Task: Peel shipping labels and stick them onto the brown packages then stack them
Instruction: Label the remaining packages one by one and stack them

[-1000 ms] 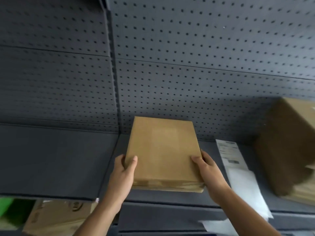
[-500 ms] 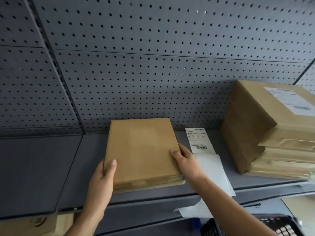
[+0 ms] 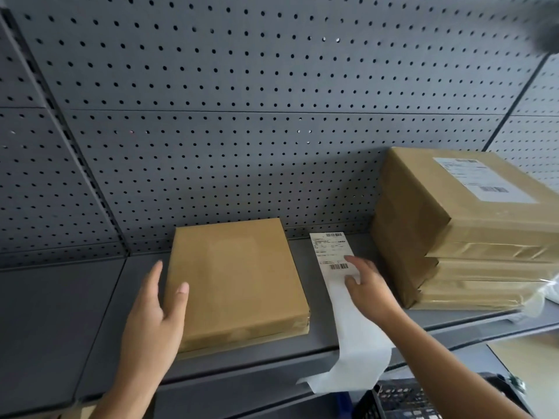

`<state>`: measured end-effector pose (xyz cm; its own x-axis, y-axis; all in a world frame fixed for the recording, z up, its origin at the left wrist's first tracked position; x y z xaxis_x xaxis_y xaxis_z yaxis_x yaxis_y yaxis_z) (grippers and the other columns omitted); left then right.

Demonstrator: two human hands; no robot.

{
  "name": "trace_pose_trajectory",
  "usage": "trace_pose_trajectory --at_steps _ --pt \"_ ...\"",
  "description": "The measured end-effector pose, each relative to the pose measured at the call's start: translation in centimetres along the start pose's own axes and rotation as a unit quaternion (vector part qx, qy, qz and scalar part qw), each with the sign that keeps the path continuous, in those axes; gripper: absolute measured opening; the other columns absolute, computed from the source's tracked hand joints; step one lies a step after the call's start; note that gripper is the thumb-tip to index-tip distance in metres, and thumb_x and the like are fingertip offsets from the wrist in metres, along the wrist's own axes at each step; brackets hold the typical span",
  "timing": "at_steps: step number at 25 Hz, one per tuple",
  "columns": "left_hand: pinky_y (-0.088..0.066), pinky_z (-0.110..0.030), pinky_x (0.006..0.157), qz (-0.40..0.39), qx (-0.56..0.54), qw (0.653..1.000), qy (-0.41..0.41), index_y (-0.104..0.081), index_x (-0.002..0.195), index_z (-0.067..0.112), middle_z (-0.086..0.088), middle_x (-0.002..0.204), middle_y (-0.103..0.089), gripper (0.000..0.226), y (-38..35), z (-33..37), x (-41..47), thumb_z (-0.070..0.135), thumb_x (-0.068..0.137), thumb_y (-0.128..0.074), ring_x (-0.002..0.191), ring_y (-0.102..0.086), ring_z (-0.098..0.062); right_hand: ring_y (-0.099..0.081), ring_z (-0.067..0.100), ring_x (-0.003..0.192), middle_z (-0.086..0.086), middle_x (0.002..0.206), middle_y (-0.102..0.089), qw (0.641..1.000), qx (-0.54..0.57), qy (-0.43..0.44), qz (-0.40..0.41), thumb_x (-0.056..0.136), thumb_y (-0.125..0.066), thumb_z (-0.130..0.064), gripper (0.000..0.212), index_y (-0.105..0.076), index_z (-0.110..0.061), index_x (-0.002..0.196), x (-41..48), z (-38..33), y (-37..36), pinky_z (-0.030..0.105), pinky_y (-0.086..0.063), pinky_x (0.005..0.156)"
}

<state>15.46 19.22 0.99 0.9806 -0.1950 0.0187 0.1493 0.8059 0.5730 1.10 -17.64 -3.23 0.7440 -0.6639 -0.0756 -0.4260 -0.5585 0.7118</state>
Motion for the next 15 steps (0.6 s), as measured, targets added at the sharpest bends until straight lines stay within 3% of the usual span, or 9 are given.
trace_pose_trajectory --at_steps 2,4,6,8,10,13,15 --pt "-0.039 -0.051 0.114 -0.016 0.037 0.997 -0.065 -0.028 0.158 0.032 -0.002 0.161 -0.040 0.064 -0.9 3.2 -0.1 0.050 0.099 -0.045 0.144 -0.043 -0.027 -0.039 0.023 0.142 0.005 0.156 -0.038 0.996 -0.087 0.006 -0.023 0.099 -0.049 -0.009 0.052 -0.041 -0.018 0.150 0.7 2.1 0.6 0.032 -0.032 0.117" --pt "-0.046 -0.059 0.101 -0.054 0.080 0.989 -0.114 -0.034 0.156 0.029 -0.025 0.144 -0.054 0.058 -3.2 6.2 -0.5 0.044 0.101 -0.046 0.127 -0.055 -0.043 -0.031 0.022 0.147 0.002 0.160 -0.033 0.990 -0.132 0.009 -0.057 0.098 -0.047 -0.010 0.057 -0.035 -0.021 0.153 1.1 3.5 0.3 0.032 -0.027 0.120" --pt "-0.049 -0.059 0.092 -0.095 0.100 0.977 -0.165 -0.039 0.154 0.028 -0.035 0.126 -0.059 0.052 -5.7 9.2 -1.4 0.038 0.103 -0.048 0.113 -0.058 -0.050 -0.015 0.021 0.154 0.000 0.164 -0.026 0.984 -0.157 0.014 -0.088 0.099 -0.046 -0.012 0.061 -0.029 -0.024 0.156 1.2 4.3 -0.5 0.034 -0.017 0.123" --pt "-0.050 -0.051 0.092 -0.138 0.090 0.964 -0.207 -0.043 0.151 0.030 -0.031 0.123 -0.063 0.048 -8.2 11.7 -2.3 0.036 0.104 -0.049 0.111 -0.060 -0.045 -0.008 0.020 0.156 -0.002 0.165 -0.025 0.980 -0.175 0.023 -0.093 0.101 -0.047 -0.015 0.061 -0.028 -0.025 0.157 1.3 4.5 -0.9 0.036 -0.012 0.124" --pt "-0.051 -0.041 0.092 -0.179 0.077 0.953 -0.234 -0.046 0.149 0.032 -0.021 0.125 -0.066 0.045 -10.9 13.3 -2.8 0.036 0.105 -0.049 0.111 -0.061 -0.037 -0.011 0.021 0.155 -0.001 0.164 -0.029 0.978 -0.189 0.034 -0.083 0.101 -0.049 -0.017 0.059 -0.030 -0.024 0.156 1.3 4.3 -1.0 0.037 -0.016 0.124" --pt "-0.044 -0.021 0.100 -0.260 0.031 0.931 -0.255 -0.049 0.146 0.035 0.016 0.141 -0.060 0.042 -15.4 14.8 -3.5 0.036 0.104 -0.050 0.119 -0.059 -0.005 -0.030 0.024 0.147 0.003 0.154 -0.042 0.974 -0.212 0.044 -0.061 0.098 -0.054 -0.019 0.056 -0.040 -0.023 0.152 1.3 4.4 -1.0 0.037 -0.029 0.121" --pt "-0.043 -0.020 0.108 -0.303 -0.032 0.924 -0.231 -0.055 0.141 0.030 0.018 0.137 -0.060 0.037 -17.7 15.0 -3.6 0.031 0.104 -0.053 0.121 -0.056 0.005 -0.043 0.026 0.137 0.004 0.144 -0.049 0.975 -0.216 0.050 -0.033 0.096 -0.058 -0.017 0.050 -0.049 -0.022 0.145 1.1 4.3 -0.7 0.036 -0.038 0.115"
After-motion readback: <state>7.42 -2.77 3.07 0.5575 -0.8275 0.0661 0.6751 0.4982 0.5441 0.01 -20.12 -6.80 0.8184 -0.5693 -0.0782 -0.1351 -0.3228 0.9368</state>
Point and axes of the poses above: each hand's wrist, its own x-axis towards the middle knuckle, its own y-axis out of the back of the hand, z = x × y, the point moved 8 cm from there along x, towards the middle knuckle
